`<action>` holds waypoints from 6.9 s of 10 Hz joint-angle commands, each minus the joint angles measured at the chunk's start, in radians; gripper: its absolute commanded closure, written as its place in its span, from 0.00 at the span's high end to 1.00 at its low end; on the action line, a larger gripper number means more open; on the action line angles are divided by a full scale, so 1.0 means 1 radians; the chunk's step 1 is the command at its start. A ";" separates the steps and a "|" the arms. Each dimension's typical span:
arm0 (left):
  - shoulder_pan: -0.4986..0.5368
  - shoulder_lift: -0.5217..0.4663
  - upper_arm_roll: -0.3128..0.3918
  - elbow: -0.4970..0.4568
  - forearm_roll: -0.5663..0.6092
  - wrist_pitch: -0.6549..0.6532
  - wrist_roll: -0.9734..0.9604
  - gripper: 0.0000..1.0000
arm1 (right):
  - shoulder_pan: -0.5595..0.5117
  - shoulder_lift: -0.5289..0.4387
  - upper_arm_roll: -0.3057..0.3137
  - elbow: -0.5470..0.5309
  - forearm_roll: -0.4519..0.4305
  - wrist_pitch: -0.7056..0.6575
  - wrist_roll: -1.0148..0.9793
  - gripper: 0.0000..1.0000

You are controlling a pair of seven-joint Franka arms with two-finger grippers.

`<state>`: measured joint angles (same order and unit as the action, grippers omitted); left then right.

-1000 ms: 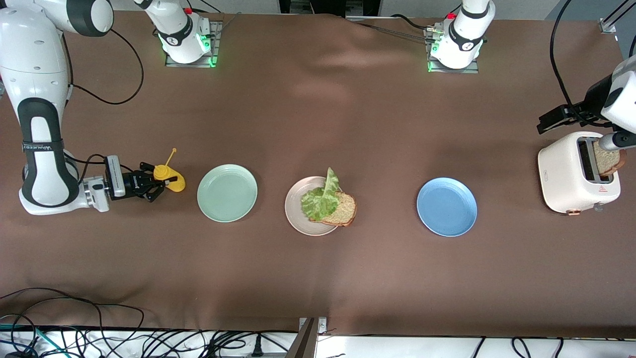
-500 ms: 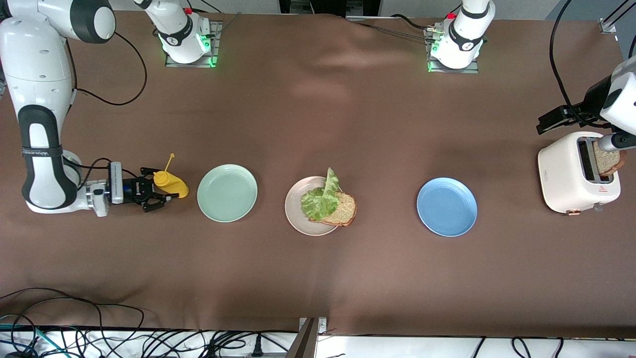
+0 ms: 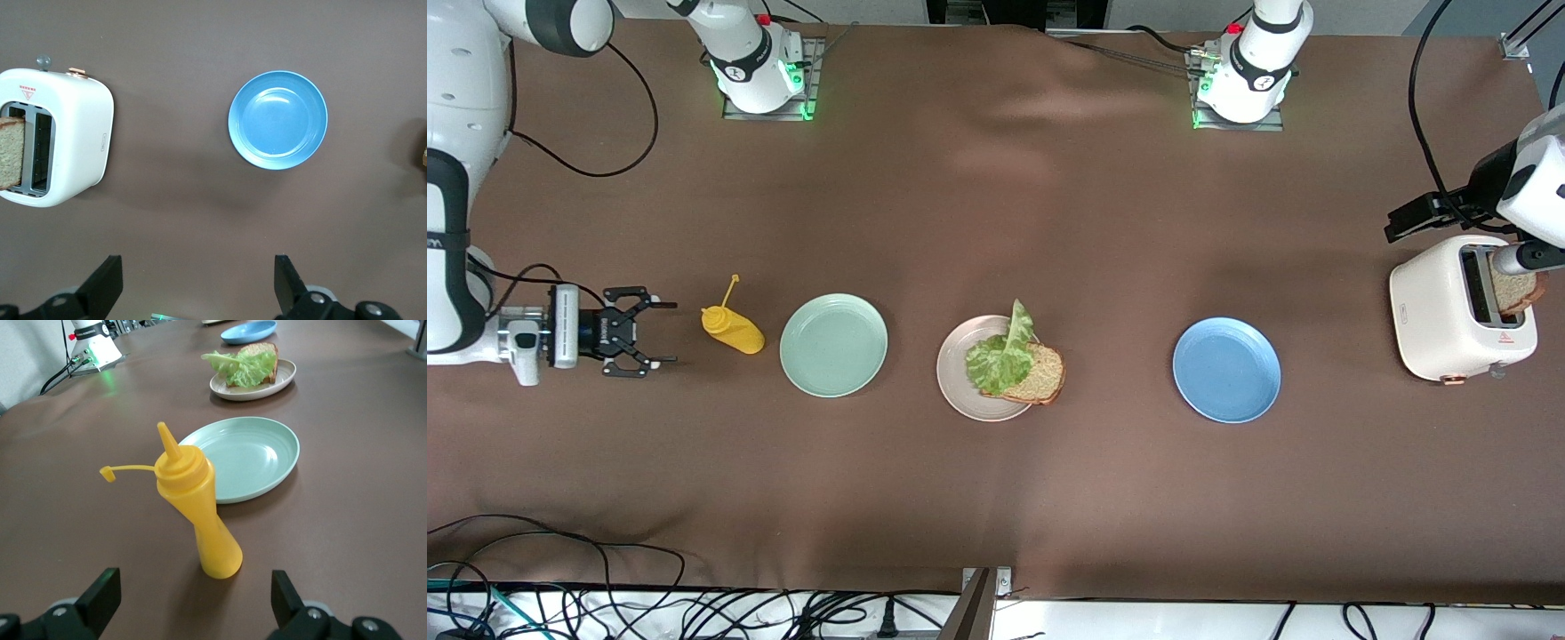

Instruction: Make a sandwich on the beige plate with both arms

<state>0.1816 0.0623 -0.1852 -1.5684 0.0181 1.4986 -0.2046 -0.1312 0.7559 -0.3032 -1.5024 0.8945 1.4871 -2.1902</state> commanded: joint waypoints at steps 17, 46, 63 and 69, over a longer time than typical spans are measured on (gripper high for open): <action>0.367 0.091 -0.008 -0.007 0.026 0.063 0.506 1.00 | 0.343 -0.647 0.022 -0.018 -0.952 0.048 2.175 1.00; 0.592 0.327 -0.089 0.195 -0.070 -0.050 0.759 0.00 | 0.134 -0.702 0.225 -0.012 -0.876 0.024 2.216 1.00; 0.190 0.415 -0.303 0.077 -0.581 0.147 -0.130 0.00 | 0.130 -0.705 0.223 -0.006 -0.879 0.027 2.218 1.00; -0.057 0.522 -0.304 0.071 -0.587 0.403 -0.153 0.00 | 0.130 -0.705 0.223 -0.006 -0.881 0.027 2.218 1.00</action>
<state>0.1430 0.5586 -0.4967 -1.5076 -0.5429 1.8827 -0.3996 0.0036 0.0592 -0.0820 -1.5077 0.0024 1.5139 0.0181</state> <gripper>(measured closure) 0.912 0.000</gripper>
